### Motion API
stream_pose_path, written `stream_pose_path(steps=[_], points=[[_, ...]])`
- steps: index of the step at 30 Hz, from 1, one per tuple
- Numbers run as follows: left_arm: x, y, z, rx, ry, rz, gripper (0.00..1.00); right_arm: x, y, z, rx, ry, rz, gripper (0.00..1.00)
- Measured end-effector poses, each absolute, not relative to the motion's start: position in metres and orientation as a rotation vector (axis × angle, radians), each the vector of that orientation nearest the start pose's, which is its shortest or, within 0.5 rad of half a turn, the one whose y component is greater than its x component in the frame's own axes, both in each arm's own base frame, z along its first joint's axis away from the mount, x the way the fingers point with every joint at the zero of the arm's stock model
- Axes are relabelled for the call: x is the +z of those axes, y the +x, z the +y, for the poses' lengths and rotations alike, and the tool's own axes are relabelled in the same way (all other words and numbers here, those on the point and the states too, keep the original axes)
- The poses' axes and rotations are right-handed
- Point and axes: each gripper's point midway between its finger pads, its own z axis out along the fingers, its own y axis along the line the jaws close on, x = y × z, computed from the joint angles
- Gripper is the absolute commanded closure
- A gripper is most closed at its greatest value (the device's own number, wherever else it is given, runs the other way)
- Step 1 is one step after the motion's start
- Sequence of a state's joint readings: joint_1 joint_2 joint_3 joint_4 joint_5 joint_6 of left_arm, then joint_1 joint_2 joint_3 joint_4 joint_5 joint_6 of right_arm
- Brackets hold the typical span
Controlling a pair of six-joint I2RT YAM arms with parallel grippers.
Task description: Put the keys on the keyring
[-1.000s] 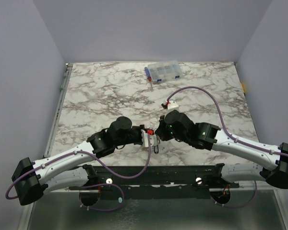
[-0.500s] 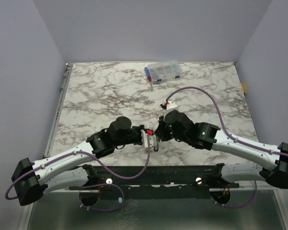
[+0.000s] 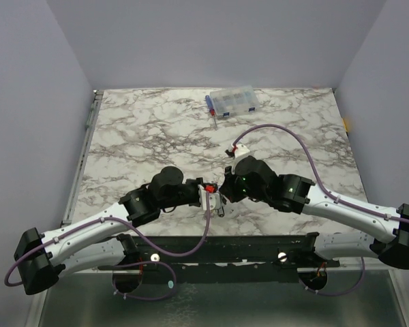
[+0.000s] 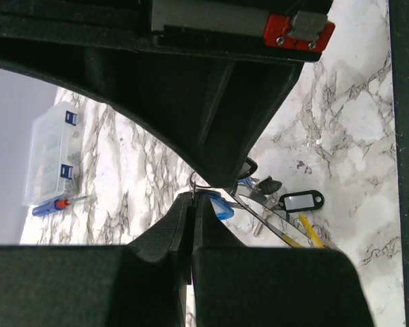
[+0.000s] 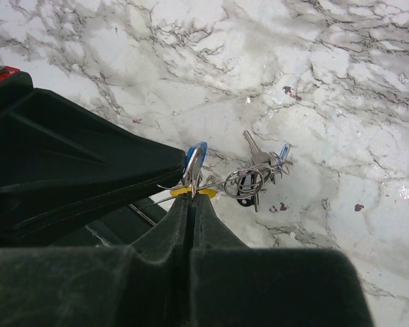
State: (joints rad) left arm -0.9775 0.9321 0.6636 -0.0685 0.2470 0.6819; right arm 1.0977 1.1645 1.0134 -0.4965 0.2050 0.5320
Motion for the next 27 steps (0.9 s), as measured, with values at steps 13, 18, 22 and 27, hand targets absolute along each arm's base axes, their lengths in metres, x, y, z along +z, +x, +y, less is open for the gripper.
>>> stream_pose_path(steps=[13,18,22,27], points=[[0.211,0.174,-0.287,-0.406,1.530,1.116,1.00,0.196,0.159,0.300,0.675,-0.707,2.203,1.00],[0.213,0.174,-0.286,-0.399,1.531,1.104,1.00,0.203,0.159,0.297,0.663,-0.735,2.182,1.00],[0.213,0.174,-0.286,-0.397,1.535,1.099,1.00,0.218,0.163,0.292,0.652,-0.712,2.142,1.00],[0.212,0.170,-0.288,-0.418,1.544,1.087,1.00,0.237,0.167,0.294,0.662,-0.689,2.104,1.00]])
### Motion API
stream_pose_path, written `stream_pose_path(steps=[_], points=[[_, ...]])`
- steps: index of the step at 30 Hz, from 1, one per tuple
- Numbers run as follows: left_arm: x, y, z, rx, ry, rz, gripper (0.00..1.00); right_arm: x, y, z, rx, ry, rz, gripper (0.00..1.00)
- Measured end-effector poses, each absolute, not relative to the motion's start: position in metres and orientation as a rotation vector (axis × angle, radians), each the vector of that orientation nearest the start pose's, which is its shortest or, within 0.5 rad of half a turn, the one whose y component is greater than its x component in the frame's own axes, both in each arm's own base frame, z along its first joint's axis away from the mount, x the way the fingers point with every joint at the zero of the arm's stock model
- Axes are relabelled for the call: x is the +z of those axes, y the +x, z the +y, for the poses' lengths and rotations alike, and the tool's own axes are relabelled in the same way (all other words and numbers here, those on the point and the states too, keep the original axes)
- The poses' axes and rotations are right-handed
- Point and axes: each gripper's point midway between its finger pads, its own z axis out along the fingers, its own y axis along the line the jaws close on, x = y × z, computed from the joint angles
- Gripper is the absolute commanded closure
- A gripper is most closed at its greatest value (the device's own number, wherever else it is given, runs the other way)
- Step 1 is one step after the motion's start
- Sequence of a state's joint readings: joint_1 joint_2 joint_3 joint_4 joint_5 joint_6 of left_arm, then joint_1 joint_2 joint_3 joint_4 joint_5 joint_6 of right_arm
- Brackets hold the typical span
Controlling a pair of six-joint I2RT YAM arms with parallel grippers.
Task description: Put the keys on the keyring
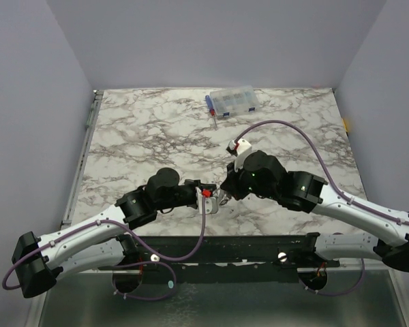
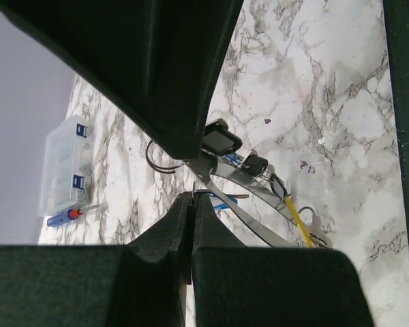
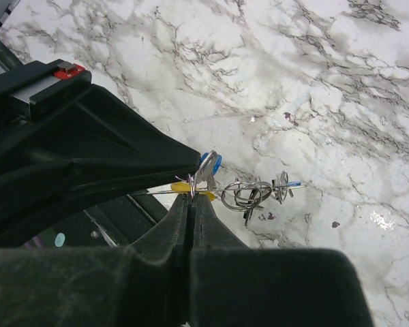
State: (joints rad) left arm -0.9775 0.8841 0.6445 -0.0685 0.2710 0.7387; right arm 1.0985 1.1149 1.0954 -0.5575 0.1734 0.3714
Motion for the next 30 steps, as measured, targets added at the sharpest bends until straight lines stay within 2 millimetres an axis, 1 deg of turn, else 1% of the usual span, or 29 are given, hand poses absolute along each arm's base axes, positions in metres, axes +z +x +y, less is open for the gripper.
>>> stream_pose_path(steps=[3,12,30], points=[[0.211,0.169,-0.290,-0.430,1.552,1.083,1.00,0.237,0.168,0.296,0.657,-0.693,2.108,1.00],[0.210,0.168,-0.291,-0.436,1.558,1.083,1.00,0.220,0.169,0.297,0.613,-0.723,2.156,1.00],[0.210,0.168,-0.291,-0.436,1.558,1.084,1.00,0.216,0.165,0.300,0.630,-0.749,2.175,1.00]])
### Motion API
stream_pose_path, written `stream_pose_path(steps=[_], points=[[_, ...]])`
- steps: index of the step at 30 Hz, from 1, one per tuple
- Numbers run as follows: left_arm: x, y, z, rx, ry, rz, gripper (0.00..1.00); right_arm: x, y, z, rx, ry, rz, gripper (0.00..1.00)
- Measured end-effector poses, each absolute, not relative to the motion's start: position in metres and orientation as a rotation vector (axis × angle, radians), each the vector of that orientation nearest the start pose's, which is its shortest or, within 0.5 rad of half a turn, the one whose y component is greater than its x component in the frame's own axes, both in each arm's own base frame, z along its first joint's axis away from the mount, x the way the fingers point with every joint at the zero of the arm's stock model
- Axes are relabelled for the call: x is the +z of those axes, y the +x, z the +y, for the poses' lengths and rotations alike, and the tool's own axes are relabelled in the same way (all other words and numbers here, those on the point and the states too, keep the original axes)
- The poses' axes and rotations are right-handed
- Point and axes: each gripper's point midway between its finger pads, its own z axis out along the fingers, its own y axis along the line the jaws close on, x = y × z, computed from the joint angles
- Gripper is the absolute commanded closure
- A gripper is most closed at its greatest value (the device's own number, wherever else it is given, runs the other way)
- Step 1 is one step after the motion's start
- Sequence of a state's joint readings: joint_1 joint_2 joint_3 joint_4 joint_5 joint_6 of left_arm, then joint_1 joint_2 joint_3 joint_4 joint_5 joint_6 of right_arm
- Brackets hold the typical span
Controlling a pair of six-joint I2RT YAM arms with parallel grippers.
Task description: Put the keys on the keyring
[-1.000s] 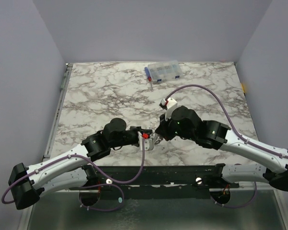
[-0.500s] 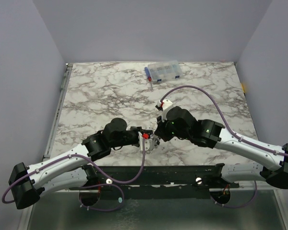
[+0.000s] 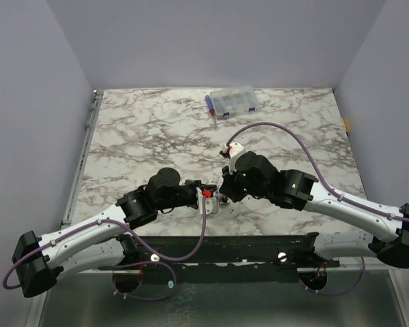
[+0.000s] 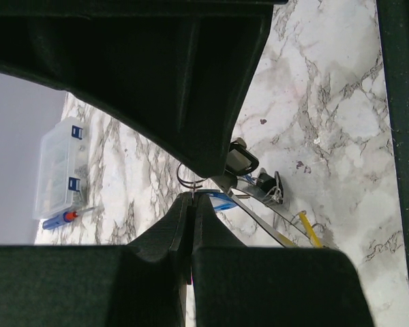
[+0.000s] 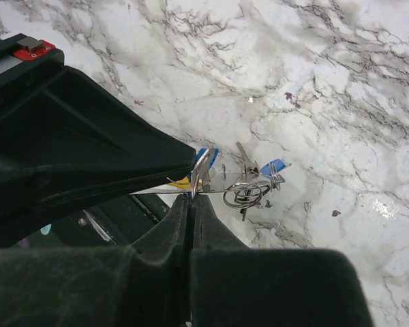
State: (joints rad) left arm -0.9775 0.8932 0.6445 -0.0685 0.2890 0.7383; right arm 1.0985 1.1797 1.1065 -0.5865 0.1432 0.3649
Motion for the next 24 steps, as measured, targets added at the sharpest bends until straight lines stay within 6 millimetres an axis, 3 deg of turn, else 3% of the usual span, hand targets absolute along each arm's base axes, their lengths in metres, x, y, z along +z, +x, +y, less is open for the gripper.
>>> stream_pose_path(steps=[24], points=[[0.210,0.162,-0.287,-0.435,1.570,1.068,1.00,0.204,0.158,0.303,0.597,-0.914,2.196,0.99]])
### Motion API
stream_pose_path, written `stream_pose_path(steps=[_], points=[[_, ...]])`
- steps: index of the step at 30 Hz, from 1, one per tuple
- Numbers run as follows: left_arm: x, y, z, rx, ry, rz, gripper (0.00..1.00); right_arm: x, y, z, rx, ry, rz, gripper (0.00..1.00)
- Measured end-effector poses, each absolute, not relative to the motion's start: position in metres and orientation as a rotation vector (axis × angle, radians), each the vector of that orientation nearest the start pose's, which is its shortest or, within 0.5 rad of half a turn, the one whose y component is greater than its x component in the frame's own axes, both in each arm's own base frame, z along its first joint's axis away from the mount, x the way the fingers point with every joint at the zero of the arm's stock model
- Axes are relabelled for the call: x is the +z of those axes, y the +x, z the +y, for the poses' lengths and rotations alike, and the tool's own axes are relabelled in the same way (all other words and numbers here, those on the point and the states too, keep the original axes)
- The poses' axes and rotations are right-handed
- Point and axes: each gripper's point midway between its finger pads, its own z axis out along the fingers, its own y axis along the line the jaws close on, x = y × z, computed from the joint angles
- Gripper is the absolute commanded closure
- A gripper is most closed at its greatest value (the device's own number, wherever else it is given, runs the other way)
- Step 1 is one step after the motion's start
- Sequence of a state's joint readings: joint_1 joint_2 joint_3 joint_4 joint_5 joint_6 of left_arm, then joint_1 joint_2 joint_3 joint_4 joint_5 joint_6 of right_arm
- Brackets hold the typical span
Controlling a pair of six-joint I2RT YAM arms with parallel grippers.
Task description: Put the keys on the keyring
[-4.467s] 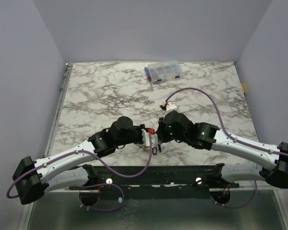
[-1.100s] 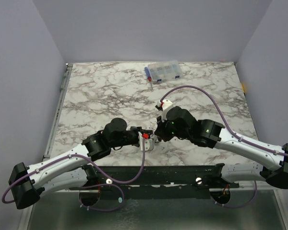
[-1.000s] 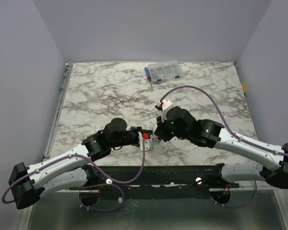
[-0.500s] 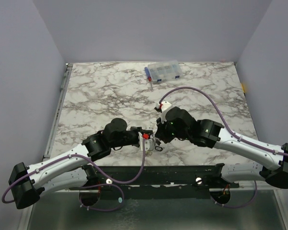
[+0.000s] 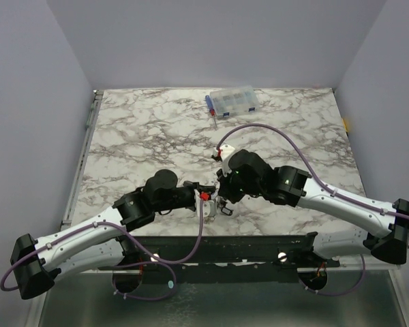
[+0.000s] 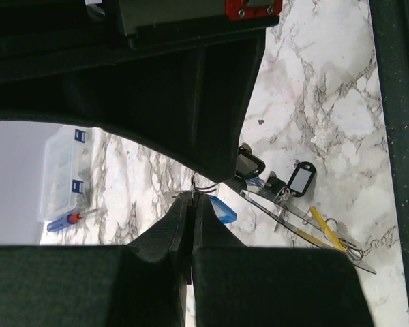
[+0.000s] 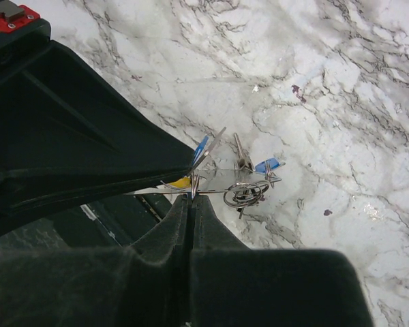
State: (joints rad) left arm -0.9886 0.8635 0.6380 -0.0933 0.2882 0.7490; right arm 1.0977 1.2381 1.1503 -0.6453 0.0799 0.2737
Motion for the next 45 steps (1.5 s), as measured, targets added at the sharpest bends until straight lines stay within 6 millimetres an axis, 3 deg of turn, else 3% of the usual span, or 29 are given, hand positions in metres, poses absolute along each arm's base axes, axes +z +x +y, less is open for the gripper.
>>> stream_pose_path(steps=[10,16,20,23,29,32,34,40,45], points=[[0.217,0.160,-0.287,-0.432,1.561,1.041,1.00,0.222,0.163,0.308,0.584,-0.957,2.155,0.68],[0.216,0.160,-0.286,-0.431,1.566,1.044,1.00,0.223,0.163,0.308,0.584,-0.969,2.149,0.61],[0.216,0.160,-0.286,-0.431,1.564,1.050,1.00,0.227,0.164,0.309,0.593,-0.960,2.139,0.48],[0.214,0.161,-0.286,-0.434,1.562,1.061,1.00,0.235,0.164,0.306,0.615,-0.932,2.105,0.43],[0.212,0.161,-0.286,-0.438,1.560,1.076,1.00,0.242,0.158,0.287,0.685,-0.849,1.989,0.41],[0.211,0.161,-0.287,-0.441,1.559,1.082,1.00,0.237,0.151,0.277,0.741,-0.832,1.889,0.41],[0.210,0.162,-0.287,-0.443,1.557,1.091,1.00,0.224,0.145,0.270,0.771,-0.847,1.827,0.41],[0.209,0.162,-0.287,-0.445,1.555,1.101,1.00,0.198,0.132,0.274,0.857,-0.927,1.627,0.42],[0.209,0.162,-0.287,-0.445,1.554,1.103,1.00,0.206,0.130,0.283,0.891,-0.954,1.427,0.48]])
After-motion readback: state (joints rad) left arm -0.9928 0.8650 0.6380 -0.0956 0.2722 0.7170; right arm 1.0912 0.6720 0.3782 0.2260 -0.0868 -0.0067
